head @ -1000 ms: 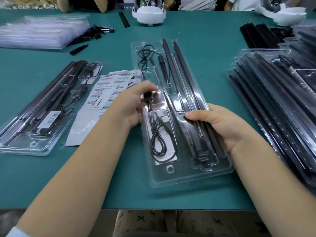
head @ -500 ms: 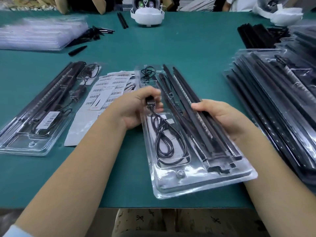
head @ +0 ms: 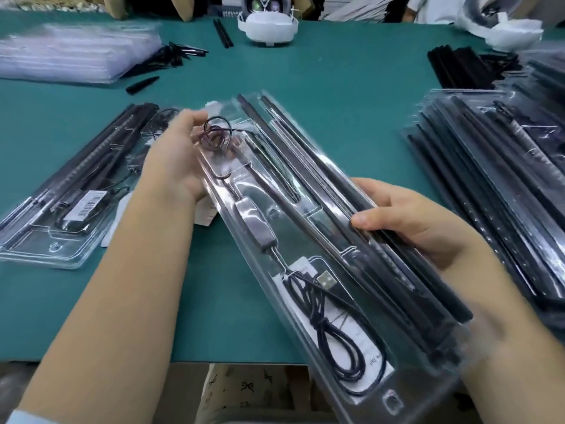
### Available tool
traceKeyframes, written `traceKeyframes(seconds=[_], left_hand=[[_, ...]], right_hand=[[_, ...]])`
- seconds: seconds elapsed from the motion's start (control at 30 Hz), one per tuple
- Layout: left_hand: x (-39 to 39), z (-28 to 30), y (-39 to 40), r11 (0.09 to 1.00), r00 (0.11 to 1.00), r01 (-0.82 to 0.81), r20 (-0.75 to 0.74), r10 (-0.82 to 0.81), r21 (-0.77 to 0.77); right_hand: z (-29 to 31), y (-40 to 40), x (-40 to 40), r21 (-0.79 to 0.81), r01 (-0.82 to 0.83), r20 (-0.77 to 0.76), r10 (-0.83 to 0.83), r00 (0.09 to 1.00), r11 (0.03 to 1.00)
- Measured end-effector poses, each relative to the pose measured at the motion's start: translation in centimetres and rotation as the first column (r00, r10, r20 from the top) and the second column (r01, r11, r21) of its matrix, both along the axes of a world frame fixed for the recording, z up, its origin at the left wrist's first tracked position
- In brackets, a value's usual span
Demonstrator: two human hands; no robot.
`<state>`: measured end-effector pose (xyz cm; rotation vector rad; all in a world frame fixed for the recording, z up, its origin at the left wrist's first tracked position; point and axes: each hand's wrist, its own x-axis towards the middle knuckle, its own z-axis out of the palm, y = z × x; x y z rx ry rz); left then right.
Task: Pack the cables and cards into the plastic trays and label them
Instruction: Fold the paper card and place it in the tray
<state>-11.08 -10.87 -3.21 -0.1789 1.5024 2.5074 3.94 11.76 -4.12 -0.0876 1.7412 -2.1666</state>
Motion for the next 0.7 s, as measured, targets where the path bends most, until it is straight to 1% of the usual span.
traceKeyframes(seconds=[0.1, 0.23, 0.4, 0.53, 0.67, 0.7], left_hand=[[0.0, 0.0, -0.4, 0.993, 0.999, -0.045, -0.009, 0.044, -0.11], [-0.1, 0.3, -0.8, 0.994, 1.0, -0.012, 0.011, 0.013, -0.112], [0.0, 0.2, -1.3, 0.978, 0.998, -0.031, 0.053, 0.043, -0.208], [0.0, 0.3, -1.0, 0.986, 0.995, -0.079, 0.051, 0.088, -0.145], [-0.2, 0.2, -1.2, 0.998, 0.993, 0.013, 0.12, -0.006, -0.06], [-0.2, 0.2, -1.2, 0.998, 0.993, 0.01, 0.121, -0.002, -0.066]], right_hand=[[-0.1, 0.1, 0.2, 0.015, -0.014, -0.014, 0.014, 1.0, 1.0], [-0.1, 0.1, 0.3, 0.04, -0.008, -0.013, 0.008, 1.0, 0.999], [0.0, 0.0, 0.3, 0.042, -0.017, 0.007, 0.017, 1.0, 0.999], [0.0, 0.1, 0.2, 0.055, -0.02, 0.022, 0.019, 1.0, 0.998], [0.0, 0.4, -0.1, 0.06, 0.007, 0.001, -0.007, 1.0, 0.998], [0.0, 0.4, -0.2, 0.064, 0.023, -0.006, -0.022, 1.0, 0.998]])
